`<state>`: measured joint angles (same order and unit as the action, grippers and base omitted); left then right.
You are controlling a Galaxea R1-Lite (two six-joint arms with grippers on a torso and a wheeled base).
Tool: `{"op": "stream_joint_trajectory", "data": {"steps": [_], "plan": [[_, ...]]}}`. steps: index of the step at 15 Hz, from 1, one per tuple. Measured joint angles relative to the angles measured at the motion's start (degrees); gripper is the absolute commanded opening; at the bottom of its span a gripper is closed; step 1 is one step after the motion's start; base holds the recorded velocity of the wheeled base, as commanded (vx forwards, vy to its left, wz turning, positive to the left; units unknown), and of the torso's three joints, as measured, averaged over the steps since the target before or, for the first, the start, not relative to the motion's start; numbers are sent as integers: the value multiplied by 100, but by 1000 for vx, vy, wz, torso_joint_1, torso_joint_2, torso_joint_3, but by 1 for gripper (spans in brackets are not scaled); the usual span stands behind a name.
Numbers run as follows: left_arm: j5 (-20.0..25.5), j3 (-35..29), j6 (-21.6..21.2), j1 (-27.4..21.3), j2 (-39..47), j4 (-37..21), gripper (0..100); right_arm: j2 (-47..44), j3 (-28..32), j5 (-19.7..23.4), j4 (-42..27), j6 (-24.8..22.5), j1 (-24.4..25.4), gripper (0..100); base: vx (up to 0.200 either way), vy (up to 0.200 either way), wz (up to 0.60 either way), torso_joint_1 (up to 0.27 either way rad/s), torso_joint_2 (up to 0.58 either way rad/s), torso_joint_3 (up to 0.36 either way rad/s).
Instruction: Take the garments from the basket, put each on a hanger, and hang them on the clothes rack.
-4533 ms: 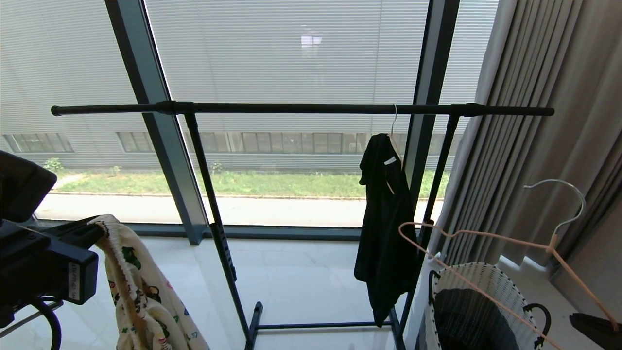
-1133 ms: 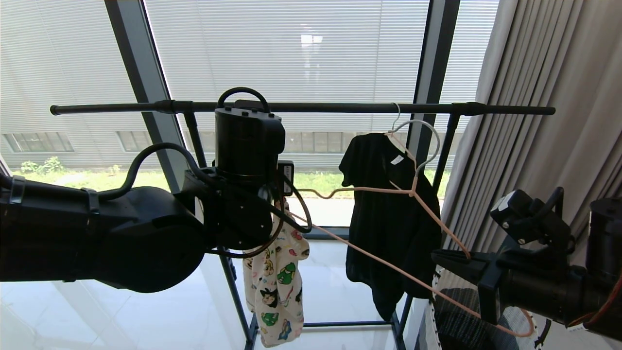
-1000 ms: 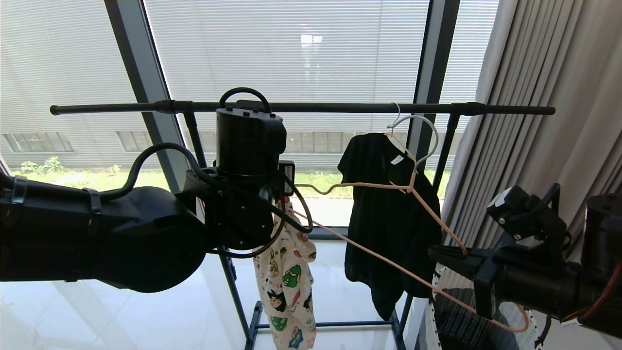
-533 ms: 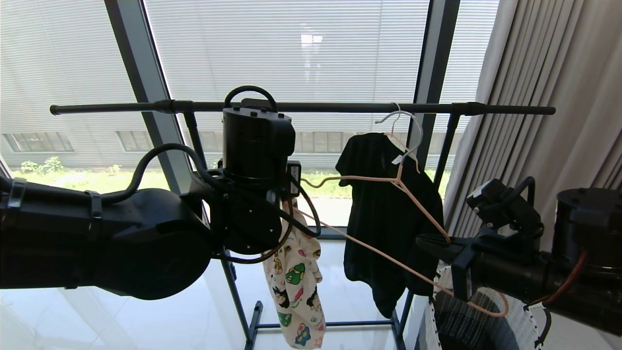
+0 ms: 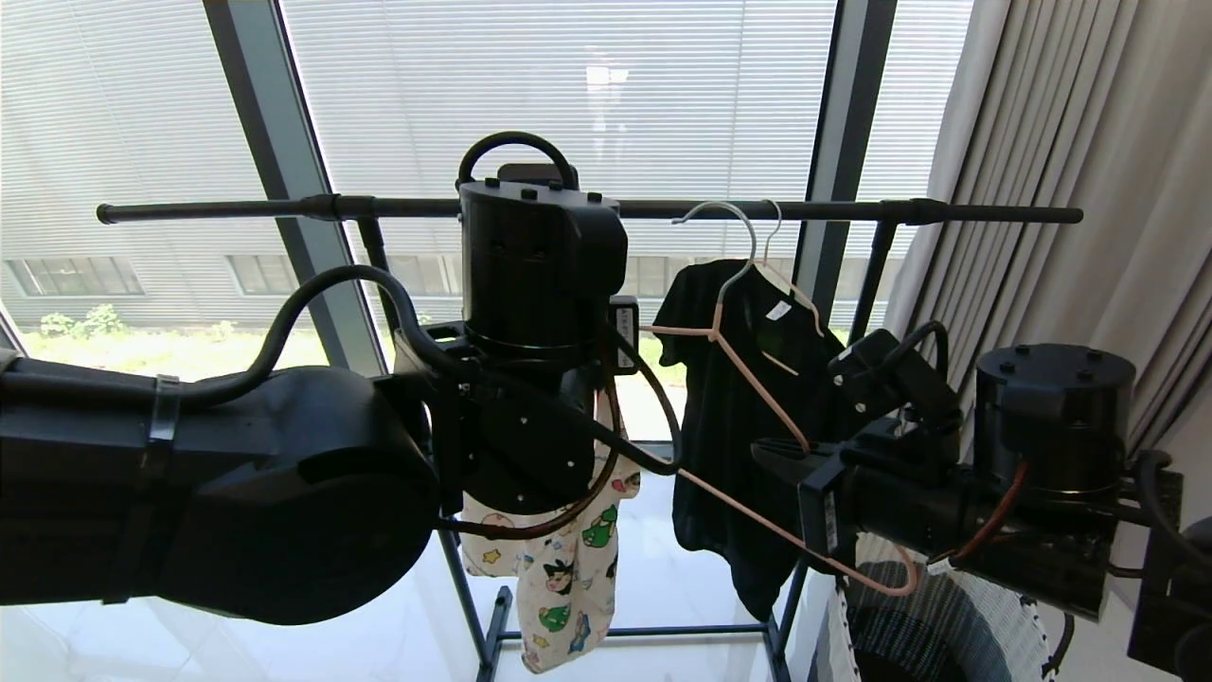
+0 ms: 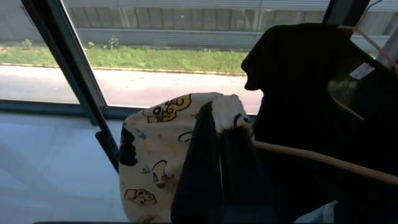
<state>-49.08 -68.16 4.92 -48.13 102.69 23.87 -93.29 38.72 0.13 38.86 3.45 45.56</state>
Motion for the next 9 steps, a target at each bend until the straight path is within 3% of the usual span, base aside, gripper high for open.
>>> {"op": "stream_joint_trajectory", "data": {"steps": [9], "plan": [[351,166,24,-766,-377,-4,0,-533,284,-486,358,104,369,0,0,0,0,0,0,0]]}}
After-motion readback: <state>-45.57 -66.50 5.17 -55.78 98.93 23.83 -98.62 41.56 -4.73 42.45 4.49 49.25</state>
